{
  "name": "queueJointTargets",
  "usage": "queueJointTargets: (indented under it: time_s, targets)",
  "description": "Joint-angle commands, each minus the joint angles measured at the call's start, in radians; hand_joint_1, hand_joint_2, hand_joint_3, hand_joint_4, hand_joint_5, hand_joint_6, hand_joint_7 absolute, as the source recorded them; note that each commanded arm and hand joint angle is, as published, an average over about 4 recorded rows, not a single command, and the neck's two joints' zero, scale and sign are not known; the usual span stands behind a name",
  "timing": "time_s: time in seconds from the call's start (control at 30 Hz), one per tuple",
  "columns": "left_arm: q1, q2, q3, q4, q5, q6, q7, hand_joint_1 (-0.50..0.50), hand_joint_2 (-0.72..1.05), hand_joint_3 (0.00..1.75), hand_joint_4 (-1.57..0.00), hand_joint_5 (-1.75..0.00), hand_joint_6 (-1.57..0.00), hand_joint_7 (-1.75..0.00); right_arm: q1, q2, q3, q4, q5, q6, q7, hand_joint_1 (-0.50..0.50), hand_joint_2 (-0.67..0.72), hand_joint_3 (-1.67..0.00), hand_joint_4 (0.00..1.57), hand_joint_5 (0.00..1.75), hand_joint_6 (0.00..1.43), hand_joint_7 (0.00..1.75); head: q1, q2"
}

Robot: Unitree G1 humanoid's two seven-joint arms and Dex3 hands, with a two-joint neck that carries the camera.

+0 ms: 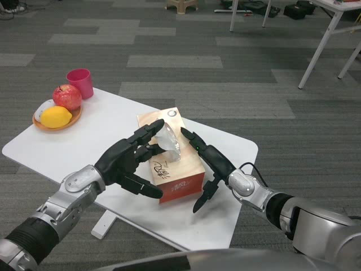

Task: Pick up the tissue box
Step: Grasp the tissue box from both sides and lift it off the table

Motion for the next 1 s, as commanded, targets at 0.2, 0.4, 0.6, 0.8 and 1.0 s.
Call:
queueJointTargets:
  time_s: [0.2,0.4,0.6,0.8,1.0]
  targets:
    - [0.064,0.04,0.029,-0.074,0.007,0.071,-0.011,0.5,0.52,0.0,0.0,-0.72,0.0,0.0,0.136,-0.045,-0.082,-0.095,-0.002,0.004,0.02,-0.33,0.03,-0.16,0.0,0.0,0.0,0.07,0.002,-0.008]
    - [0.095,0.05,0.066,-0.107,0.007,0.099,-0.013,0.5,0.49,0.0,0.0,-0.72,0.0,0.0,0.167,-0.056,-0.108,-0.122,-0.002,0.004,0.02,-0.33,0.03,-0.16,0.0,0.0,0.0,0.07,0.013,0.005]
    - [0.111,0.036,0.127,-0.103,0.007,0.089,-0.011,0.5,0.52,0.0,0.0,-0.72,0.0,0.0,0.163,-0.048,-0.13,-0.101,-0.004,0.003,0.024,-0.33,0.03,-0.16,0.0,0.0,0.0,0.07,0.027,0.023]
    - [0.125,0.017,0.203,-0.09,-0.003,0.04,-0.007,0.5,0.52,0.0,0.0,-0.64,0.0,0.0,0.134,-0.034,-0.174,-0.063,-0.009,0.002,0.032,-0.33,0.03,-0.16,0.01,0.0,0.0,0.07,0.036,0.029]
    - [0.135,0.005,0.256,-0.042,-0.004,0.023,-0.004,0.5,0.52,0.0,0.0,-0.67,0.0,0.0,0.099,-0.029,-0.189,-0.031,-0.009,0.001,0.04,-0.33,0.04,-0.16,0.03,0.0,0.0,0.07,0.043,0.034]
